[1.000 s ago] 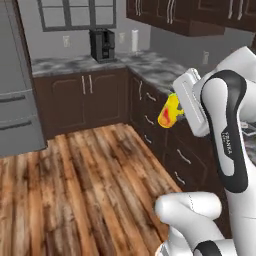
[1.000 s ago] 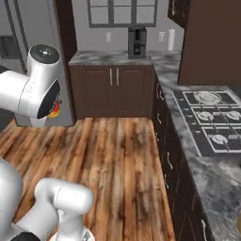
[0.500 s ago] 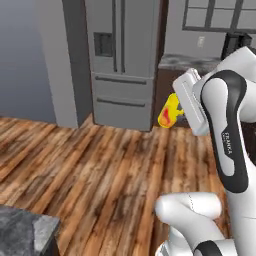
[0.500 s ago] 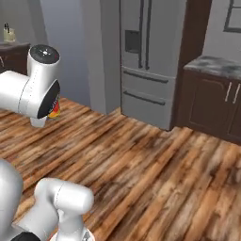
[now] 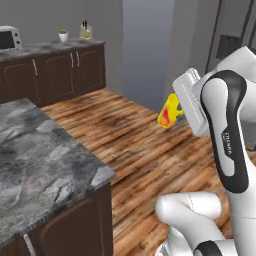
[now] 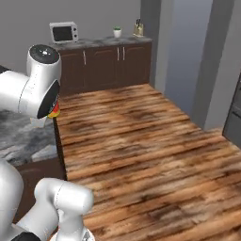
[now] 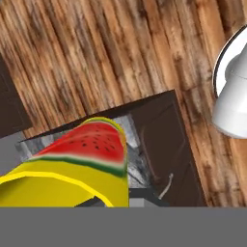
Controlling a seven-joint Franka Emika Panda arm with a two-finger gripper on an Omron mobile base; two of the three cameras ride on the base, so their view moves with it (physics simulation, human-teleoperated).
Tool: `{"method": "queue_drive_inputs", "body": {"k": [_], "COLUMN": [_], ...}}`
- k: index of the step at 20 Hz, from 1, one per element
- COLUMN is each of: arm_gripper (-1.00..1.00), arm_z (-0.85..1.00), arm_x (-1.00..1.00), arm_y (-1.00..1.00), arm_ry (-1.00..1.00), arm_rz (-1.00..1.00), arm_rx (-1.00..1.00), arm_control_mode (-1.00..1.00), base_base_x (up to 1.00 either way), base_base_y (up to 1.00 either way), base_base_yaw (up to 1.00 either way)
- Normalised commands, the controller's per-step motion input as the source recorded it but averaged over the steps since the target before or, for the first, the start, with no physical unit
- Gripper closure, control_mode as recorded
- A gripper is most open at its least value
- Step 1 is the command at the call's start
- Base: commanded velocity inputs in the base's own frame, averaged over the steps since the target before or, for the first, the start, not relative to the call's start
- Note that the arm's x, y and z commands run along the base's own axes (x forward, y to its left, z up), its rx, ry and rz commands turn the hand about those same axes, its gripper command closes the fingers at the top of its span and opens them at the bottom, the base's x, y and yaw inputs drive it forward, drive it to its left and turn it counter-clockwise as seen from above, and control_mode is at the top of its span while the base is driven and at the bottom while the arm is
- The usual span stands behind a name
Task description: There is a tray on the dining counter. Grab the cup, mug, and pitcher and place them on the tray. The pitcher may be placed next to the tray if it cannot fit the tray.
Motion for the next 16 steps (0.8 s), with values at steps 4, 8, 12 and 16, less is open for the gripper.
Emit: {"method": "queue_drive_inputs", "body": {"k": [4,8,12,16], "arm_gripper": [1.0,1.0,1.0,1.0], "arm_z": [0.0,0.0,0.0,0.0], "arm_x": [0.0,0.0,0.0,0.0], "arm_y": [0.0,0.0,0.0,0.0], "arm_ry": [0.0,0.0,0.0,0.0], "arm_rz": [0.0,0.0,0.0,0.0], "arm_rx": [0.0,0.0,0.0,0.0], "arm_control_mode": [1.0,1.0,1.0,1.0], "base_base_x": [0.0,0.0,0.0,0.0], "base_base_y": [-0.01,0.0,0.0,0.0], "base_base_yaw": [0.89,0.85,0.75,0.61]}}
